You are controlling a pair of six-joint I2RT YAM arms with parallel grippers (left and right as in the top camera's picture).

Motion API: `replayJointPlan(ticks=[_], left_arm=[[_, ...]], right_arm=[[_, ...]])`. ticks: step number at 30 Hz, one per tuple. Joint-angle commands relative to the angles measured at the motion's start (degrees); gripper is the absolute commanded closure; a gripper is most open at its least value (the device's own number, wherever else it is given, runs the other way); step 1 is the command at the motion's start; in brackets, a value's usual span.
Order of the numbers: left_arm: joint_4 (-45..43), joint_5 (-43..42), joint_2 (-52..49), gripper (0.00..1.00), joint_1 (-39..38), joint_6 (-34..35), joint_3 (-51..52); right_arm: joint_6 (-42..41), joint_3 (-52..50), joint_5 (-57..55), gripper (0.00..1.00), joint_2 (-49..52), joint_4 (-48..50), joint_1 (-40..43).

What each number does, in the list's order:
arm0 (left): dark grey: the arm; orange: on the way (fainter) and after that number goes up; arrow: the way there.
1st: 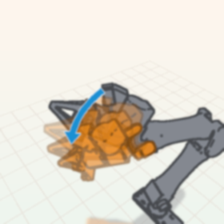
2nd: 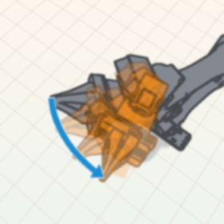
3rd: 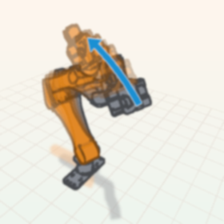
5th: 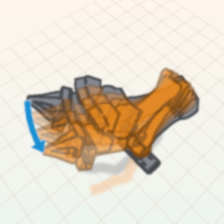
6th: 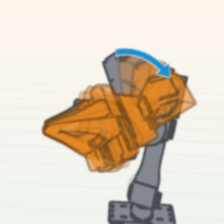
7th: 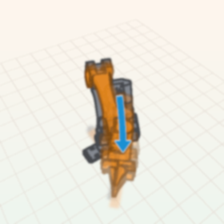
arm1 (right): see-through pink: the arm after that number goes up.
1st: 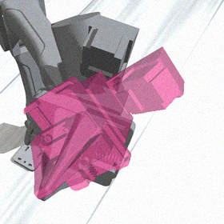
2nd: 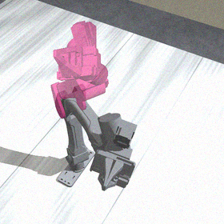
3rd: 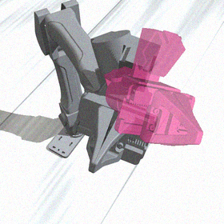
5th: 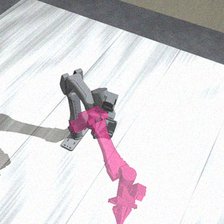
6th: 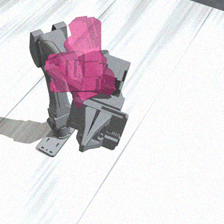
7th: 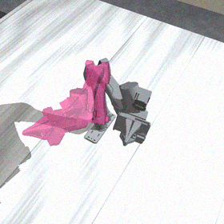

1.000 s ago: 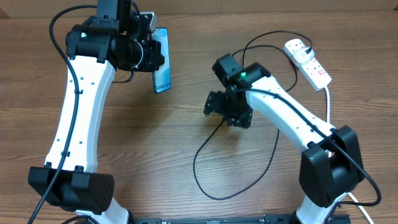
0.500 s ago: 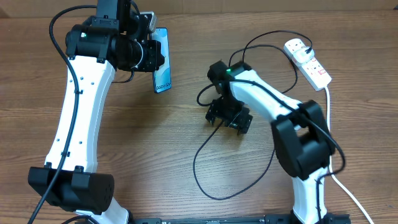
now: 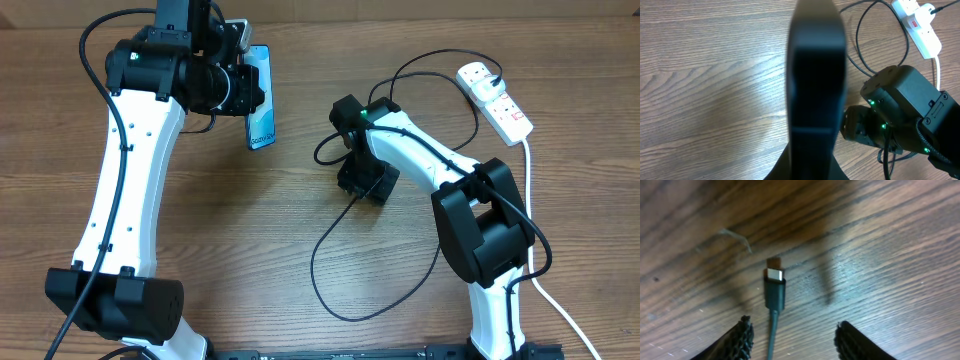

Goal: Plug charger to phone and switch on socket
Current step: 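Lower the right gripper onto the black cable's USB-C end and grasp it, then lift the cable end with the right gripper toward the phone's bottom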

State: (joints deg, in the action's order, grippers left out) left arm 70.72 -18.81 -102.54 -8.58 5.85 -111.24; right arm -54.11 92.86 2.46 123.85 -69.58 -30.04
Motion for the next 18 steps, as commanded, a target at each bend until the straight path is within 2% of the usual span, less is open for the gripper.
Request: replayJointPlan(ticks=[1,13,15,18], left_arm=[[-0.17,-0.72,0.02,0.96,-0.07,0.63,-0.52],[-0.11,-0.72,0.02,0.96,-0.07,0.63,-0.52],[-0.11,-0.72,0.02,0.96,-0.07,0.63,-0.52],[-0.11,-0.72,0.02,0.96,-0.07,0.63,-0.52]], right_arm=[[-1.46,0.90,-1.33,0.51,-0.39,1.01,-0.44],[-2.10,-2.91,-0.28,0.60,-0.37,5.05,-1.51],[-2.10,-2.91,-0.50,0.66,-0.37,5.11,-1.51],[-2.10,-2.91,-1.40,0.69,-0.37,5.46,-1.51]])
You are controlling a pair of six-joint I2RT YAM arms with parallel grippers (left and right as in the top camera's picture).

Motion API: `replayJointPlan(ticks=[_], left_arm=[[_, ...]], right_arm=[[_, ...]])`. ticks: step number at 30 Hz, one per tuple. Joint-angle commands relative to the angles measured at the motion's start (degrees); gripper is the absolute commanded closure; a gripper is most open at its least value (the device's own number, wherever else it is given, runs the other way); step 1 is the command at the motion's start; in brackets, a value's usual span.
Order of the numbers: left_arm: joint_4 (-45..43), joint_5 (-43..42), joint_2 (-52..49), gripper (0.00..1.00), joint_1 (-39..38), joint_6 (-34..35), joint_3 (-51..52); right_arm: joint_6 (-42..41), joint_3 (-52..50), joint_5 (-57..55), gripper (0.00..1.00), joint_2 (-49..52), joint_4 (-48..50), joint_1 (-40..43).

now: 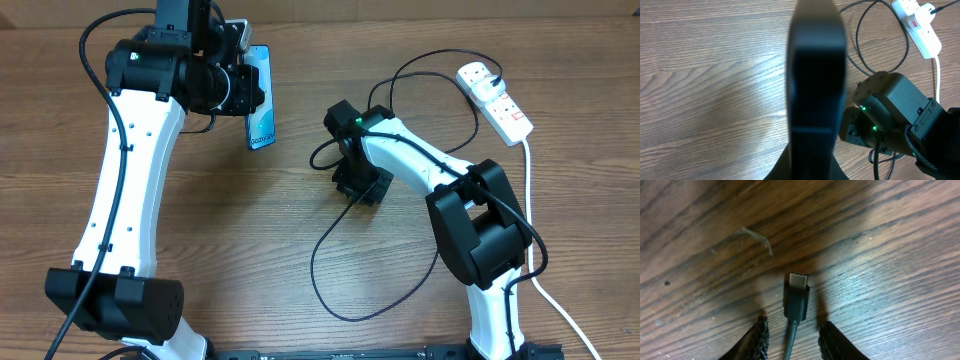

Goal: Plug charger to phone and switch on socket
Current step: 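Lift the cable end with the right gripper toward the phone's bottom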

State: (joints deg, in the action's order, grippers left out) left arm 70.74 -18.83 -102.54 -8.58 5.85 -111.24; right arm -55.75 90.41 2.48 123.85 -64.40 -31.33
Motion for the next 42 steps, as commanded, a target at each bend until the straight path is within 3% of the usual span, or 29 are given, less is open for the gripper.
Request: replayJointPlan(ticks=[1,27,28,35,39,42], left_arm=[[-0.13,-0.70,0.02,0.96,-0.07,0.63,-0.52],[0.17,-0.68,0.02,0.96,-0.07,0.63,-0.50],[0.17,-0.68,0.02,0.96,-0.07,0.63,-0.52],[0.15,-0.68,0.00,0.96,-0.07,0.63,-0.52],[0.13,-0.70,0.02,0.96,-0.07,0.63,-0.50],[0.13,-0.70,0.02,0.96,-0.07,0.63,-0.50]], right_arm=[[-0.44,-0.46,-1.62,0.69,-0.37,0.33,-0.22],[0.20,-2.56,-2.80,0.71,-0.28,2.32,-0.33],[0.20,-3.30,-2.58,0.76,-0.28,2.91,-0.33],[0.24,-4.79,-1.31,0.78,-0.28,4.26,-0.11],[0.24,-4.79,-1.33,0.96,-0.28,4.46,-0.11],[0.24,-4.79,-1.29,0.96,-0.28,4.55,-0.11]])
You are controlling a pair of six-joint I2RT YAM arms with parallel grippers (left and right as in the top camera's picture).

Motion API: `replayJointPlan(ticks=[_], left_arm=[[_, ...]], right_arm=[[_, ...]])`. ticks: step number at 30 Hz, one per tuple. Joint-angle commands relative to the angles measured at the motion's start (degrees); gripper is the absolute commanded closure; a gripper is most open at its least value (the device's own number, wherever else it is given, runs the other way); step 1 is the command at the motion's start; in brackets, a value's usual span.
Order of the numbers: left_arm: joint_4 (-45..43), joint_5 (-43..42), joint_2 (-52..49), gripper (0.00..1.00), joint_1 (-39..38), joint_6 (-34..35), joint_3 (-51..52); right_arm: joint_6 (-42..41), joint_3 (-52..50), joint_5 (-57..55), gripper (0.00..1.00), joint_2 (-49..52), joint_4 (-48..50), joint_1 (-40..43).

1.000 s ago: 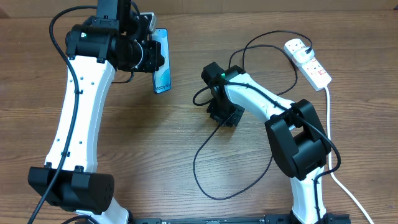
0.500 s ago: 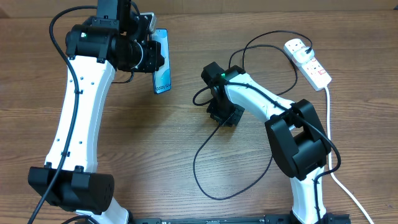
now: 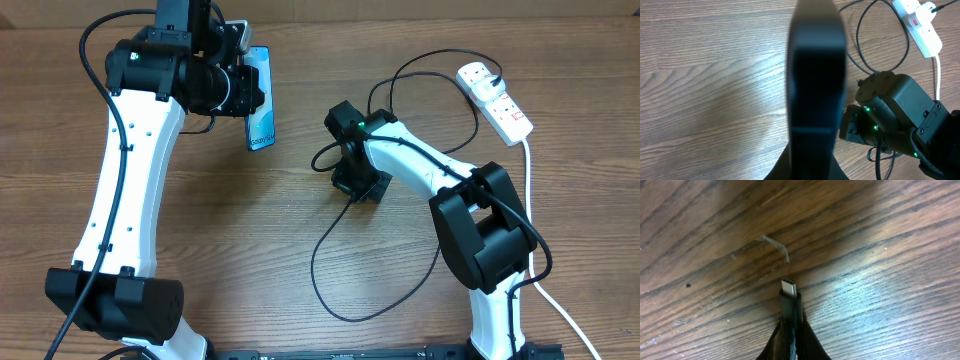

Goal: Plug charger to phone and switch on socket
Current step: 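Lift the cable end with the right gripper toward the phone's bottom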

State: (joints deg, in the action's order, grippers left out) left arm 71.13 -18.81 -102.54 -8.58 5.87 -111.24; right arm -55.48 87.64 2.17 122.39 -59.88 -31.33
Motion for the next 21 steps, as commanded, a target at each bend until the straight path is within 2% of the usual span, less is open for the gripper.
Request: replayJointPlan(ticks=[1,5,11,17,21], left_arm=[[-0.26,-0.74,0.02,0.96,-0.07,0.63,-0.52],[-0.46,-1.77,0.02,0.96,-0.07,0.61,-0.52],[-3.91,-10.71,0.02,0.96,0.72,0.94,-0.52],[-8.07,-28.63,0.02,0.96,6.93,2.99,-0.55],[-11.34,-36.20,0.02,0.96,11.89,6.25,-0.55]], right_arm=[[-0.02,-2.01,-0.79,0.96,1.18,0.07,-0.11],[1.73,-0.52,0.66,0.96,1.03,-0.20,0.02],[9.03,3.98,7.13,0.96,-3.02,-0.85,0.46],[16.59,4.87,9.77,0.96,-14.51,-0.92,0.50],[22.40,4.87,13.92,0.96,-22.45,-0.90,0.48]])
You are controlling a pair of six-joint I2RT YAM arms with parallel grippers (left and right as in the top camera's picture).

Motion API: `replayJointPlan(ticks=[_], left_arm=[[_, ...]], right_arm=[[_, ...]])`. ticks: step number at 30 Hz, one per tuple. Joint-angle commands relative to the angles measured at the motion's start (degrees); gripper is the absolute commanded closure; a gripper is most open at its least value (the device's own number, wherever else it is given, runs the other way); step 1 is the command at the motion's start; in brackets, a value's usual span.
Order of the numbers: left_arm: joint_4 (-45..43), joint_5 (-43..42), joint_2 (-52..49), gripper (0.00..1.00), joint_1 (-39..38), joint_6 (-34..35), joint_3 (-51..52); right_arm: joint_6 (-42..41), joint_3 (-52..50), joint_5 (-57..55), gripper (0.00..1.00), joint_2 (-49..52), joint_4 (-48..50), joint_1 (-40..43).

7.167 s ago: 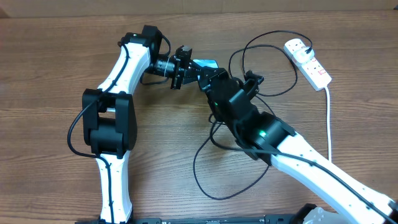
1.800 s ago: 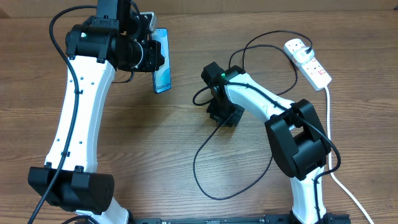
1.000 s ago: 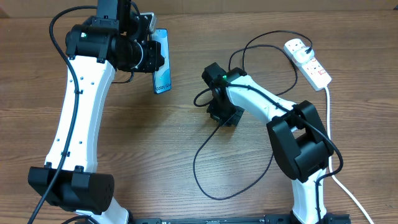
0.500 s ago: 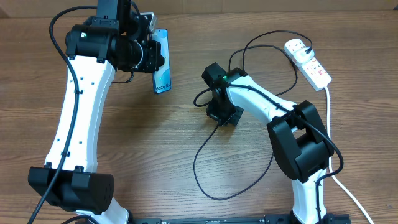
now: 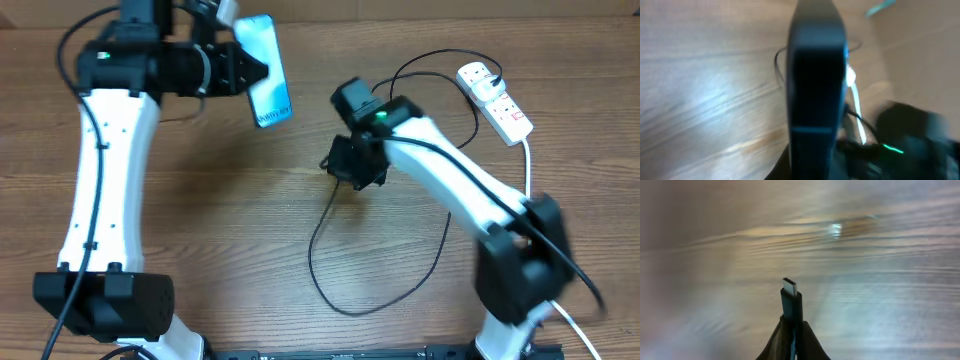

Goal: Plug charger to phone and switch on socket
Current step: 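Lift the cable end with the right gripper toward the phone's bottom, then push the USB-C plug up into the phone's bottom port with the right gripper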

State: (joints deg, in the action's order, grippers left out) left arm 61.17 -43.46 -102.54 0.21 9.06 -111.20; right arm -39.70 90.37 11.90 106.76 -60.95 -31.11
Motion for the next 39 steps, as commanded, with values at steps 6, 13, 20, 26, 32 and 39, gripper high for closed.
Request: replayJointPlan(ticks=[6,13,20,26,32,39], left_arm=[[-2.14,-22.75,0.02,0.96,6.25,3.17,-0.59],[-2.54,-32.02,0.02,0.96,6.14,2.93,-0.57],[-2.34,-31.17,0.02,0.96,6.14,2.69,-0.57],[0.59,-31.65,0.02,0.96,6.14,-0.09,-0.57],[8.41,-31.54,0.00,0.96,6.14,-6.84,-0.57],[12.44,-29.44,0.00,0.96,6.14,-10.36,-0.57]], right_arm=[[16.24,2.14,13.27,0.96,-12.55,0.48,-2.05],[16.17,2.14,15.50,0.96,-12.92,4.74,-6.36],[16.22,3.93,19.34,0.96,-13.18,6.47,-6.36],[17.97,5.57,22.99,0.96,-14.21,6.01,-6.08],[20.79,7.17,27.87,0.96,-14.51,6.01,-5.11],[22.62,7.19,33.38,0.96,-14.51,5.57,-3.98]])
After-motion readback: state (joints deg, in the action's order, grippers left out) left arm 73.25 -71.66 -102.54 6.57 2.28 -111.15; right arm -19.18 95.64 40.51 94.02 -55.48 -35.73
